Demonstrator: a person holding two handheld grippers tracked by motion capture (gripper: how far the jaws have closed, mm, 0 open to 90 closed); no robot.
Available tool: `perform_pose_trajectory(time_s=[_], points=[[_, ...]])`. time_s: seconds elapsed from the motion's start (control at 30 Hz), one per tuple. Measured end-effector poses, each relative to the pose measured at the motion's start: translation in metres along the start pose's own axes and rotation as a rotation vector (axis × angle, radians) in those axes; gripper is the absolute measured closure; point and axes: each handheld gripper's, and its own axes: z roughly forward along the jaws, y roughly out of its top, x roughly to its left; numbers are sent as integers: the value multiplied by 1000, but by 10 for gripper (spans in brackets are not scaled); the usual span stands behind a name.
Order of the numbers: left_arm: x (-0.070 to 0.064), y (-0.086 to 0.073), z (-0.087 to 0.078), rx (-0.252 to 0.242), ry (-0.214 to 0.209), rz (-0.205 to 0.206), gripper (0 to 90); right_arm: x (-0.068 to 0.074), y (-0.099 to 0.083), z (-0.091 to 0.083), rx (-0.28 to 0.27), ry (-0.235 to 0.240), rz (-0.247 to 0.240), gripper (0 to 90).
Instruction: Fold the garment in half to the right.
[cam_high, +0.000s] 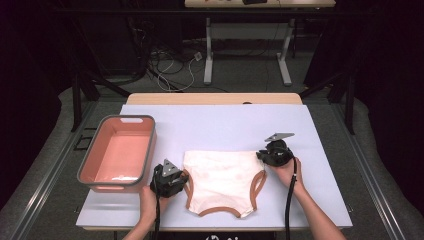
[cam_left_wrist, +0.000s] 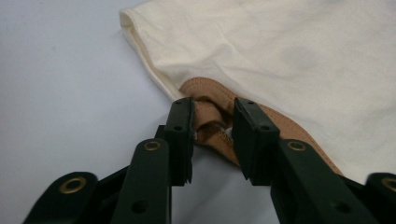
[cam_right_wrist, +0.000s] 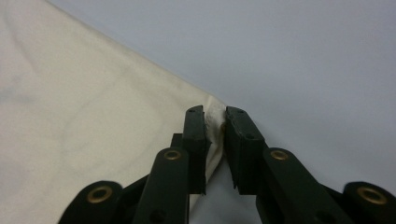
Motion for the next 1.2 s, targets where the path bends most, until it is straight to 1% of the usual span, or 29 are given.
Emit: perform_pose_trajectory(time_s=[0.07,0.1,0.2,0.3,0.33,0.37,0.47,0.57,0.63,0.77,0.83,0.87,0.97,1.03,1.1,1.17,1.2], points=[[0,1,1,2,-21,18,766,1,0,0,-2,2,-3,839],[0,1,1,0,-23,20,791,2,0,0,-1,1,-2,854],[-1,0,1,-6,-26,33,830,4,1,0,1,-12,-12,870],[0,0,1,-14,-32,34,833,6,2,-1,-1,-24,-25,878],[0,-1,1,-16,-35,24,833,6,2,-1,-6,-27,-26,885],[1,-1,1,-18,-37,23,833,6,2,-2,-8,-32,-27,886],[-1,1,1,-14,-43,29,840,6,2,-4,-23,-42,-36,889],[-4,2,1,-11,-44,47,844,6,3,-7,-31,-51,-48,891],[-5,2,2,-12,-42,56,844,6,3,-8,-35,-64,-46,892],[-5,3,3,-16,-48,49,844,5,3,-8,-38,-82,-58,892],[-6,5,6,-17,-52,44,844,4,3,-9,-42,-95,-65,892],[-6,7,8,-19,-51,51,844,4,4,-10,-43,-102,-70,892],[-9,11,13,-22,-56,49,843,2,4,-12,-51,-127,-80,892],[-11,13,15,-22,-56,57,843,-1,4,-14,-56,-140,-82,892],[-12,15,17,-21,-59,62,843,-3,3,-14,-54,-154,-88,892],[-14,17,20,-22,-67,57,843,-6,3,-14,-50,-166,-86,892],[-15,18,21,-21,-67,64,843,-7,3,-15,-50,-170,-88,892]])
